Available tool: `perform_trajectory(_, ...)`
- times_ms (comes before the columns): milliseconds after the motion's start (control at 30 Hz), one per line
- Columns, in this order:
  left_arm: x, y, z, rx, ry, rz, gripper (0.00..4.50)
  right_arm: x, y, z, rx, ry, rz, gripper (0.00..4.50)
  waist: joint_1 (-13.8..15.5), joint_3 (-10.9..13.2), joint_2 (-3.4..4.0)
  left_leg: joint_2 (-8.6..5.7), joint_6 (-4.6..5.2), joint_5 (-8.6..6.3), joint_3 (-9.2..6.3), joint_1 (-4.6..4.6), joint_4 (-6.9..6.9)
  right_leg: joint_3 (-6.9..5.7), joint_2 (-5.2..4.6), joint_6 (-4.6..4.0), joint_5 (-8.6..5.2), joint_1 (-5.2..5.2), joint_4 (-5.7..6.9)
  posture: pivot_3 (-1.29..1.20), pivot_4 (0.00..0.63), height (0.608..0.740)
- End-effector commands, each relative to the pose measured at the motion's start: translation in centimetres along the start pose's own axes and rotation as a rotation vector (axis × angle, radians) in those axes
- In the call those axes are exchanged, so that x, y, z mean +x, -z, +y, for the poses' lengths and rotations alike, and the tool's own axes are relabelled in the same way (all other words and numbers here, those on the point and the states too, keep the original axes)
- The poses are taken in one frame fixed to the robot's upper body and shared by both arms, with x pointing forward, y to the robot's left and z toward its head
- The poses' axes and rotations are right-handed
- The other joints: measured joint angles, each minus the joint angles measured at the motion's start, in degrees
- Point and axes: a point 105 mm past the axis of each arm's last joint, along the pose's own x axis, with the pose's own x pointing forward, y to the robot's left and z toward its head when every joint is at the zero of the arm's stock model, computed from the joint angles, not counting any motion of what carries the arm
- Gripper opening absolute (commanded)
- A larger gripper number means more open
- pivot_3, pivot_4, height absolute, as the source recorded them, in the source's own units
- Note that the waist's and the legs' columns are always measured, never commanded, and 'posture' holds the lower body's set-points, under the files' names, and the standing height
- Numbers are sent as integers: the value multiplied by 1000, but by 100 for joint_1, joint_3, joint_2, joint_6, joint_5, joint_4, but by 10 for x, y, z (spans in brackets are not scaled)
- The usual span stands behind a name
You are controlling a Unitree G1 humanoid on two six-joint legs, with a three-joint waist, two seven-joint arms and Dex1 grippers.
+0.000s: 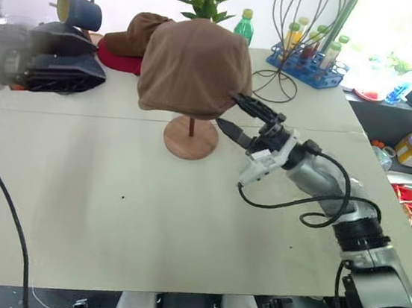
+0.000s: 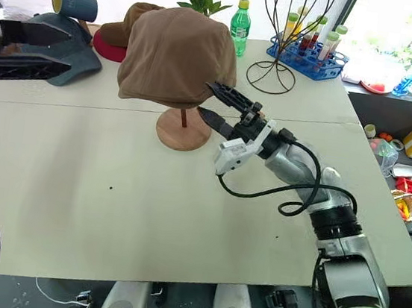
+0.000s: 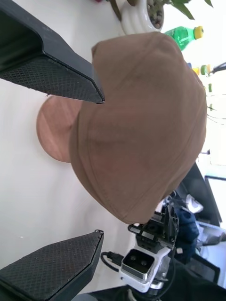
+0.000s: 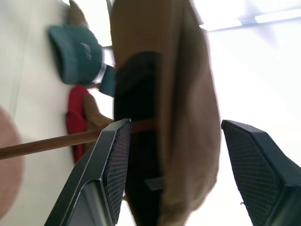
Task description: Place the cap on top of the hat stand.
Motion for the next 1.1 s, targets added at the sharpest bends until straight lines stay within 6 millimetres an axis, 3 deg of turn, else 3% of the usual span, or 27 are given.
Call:
perform_trajectory(33,-1,-11,-1,46,6,-19,4500,6,-7,-19,-17,68,28,3094,7,0,-1,0,0,0,0,0,0,0,0,0,0,0,0,0,150,740)
perform_trajectory(200,0,-13,1,46,16,-17,4500,15,-10,-15,0,83,74,3094,28,-1,-2,0,0,0,1,-1,1,0,0,0,0,0,-1,0,150,740)
perform_trajectory(267,0,-13,1,47,15,-18,4500,23,-21,-9,-16,73,36,3094,26,-1,-2,0,0,0,1,-1,1,1,0,-1,0,0,-1,0,150,740)
perform_trajectory(367,-1,-14,1,50,13,-19,4500,26,-25,-8,-4,83,24,2319,16,-1,-2,0,0,0,0,-1,1,1,1,-1,0,-1,-1,0,150,740)
perform_trajectory(500,-2,-14,1,52,5,-21,4500,23,-22,-18,-23,104,-5,170,29,-1,-3,0,0,0,0,-2,1,2,1,-1,0,-1,-2,0,150,740)
perform_trajectory(533,-3,-14,2,52,0,-22,4500,22,-21,-21,-32,108,-18,73,28,-1,-3,0,0,0,0,-2,2,2,0,-1,0,-1,-1,0,150,740)
perform_trajectory(700,-7,-11,1,53,-17,-26,4500,21,-12,-40,-95,125,-110,73,-3,1,-5,0,0,0,0,-1,0,3,1,-1,-1,-2,-2,0,150,740)
perform_trajectory(900,-12,-10,0,57,-36,-31,4500,17,-21,-44,-101,108,-335,73,-15,2,-7,0,0,0,1,-2,-2,5,1,-1,-1,-3,-3,0,150,740)
perform_trajectory(1100,-13,-9,-2,63,-47,-30,4500,25,-3,-49,-25,171,-325,73,-19,3,-8,1,0,0,2,-1,-2,6,2,-1,0,-4,-2,0,150,740)
